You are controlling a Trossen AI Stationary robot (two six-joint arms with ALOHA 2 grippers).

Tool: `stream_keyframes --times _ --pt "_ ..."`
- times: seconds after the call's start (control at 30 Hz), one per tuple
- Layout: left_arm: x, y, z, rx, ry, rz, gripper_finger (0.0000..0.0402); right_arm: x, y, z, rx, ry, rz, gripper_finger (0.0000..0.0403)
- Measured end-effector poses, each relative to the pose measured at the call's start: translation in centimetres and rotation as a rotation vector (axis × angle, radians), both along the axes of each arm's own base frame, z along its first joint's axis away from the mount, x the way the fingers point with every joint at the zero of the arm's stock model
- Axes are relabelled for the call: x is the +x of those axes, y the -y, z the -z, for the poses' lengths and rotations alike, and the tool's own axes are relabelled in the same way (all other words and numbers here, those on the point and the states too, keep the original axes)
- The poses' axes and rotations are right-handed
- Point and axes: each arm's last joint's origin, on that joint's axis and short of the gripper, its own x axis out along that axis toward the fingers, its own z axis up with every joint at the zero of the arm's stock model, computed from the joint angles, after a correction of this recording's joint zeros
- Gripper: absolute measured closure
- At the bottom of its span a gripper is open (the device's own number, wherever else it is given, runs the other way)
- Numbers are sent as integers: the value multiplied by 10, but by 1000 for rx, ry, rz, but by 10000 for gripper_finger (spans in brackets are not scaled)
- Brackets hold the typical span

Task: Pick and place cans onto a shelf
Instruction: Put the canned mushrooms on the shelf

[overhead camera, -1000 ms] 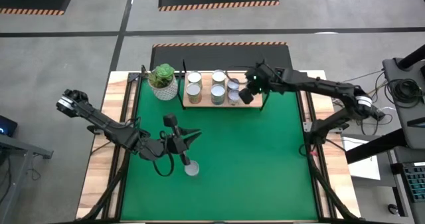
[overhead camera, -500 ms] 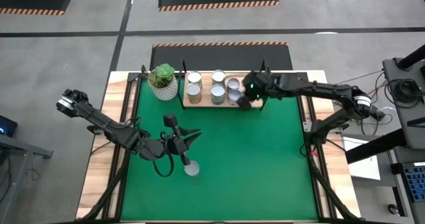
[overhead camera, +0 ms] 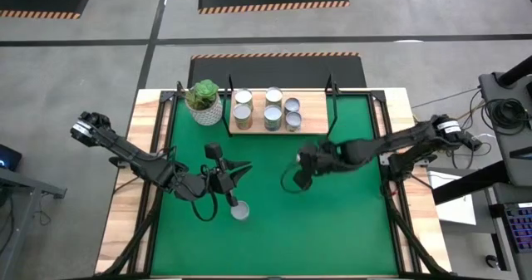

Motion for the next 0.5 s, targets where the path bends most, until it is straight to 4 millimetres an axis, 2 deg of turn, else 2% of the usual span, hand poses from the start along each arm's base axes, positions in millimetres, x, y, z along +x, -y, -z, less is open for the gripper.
stream_keyframes --times 0.13,0.37,0.5 --pt "0 0 0 -3 1 1 365 4 -14 30 -18 42 28 394" --pt "0 0 0 -26 12 -2 365 14 -12 66 -86 -40 69 394" --pt "3 2 4 -23 0 -2 365 22 -12 78 -110 -81 68 394"
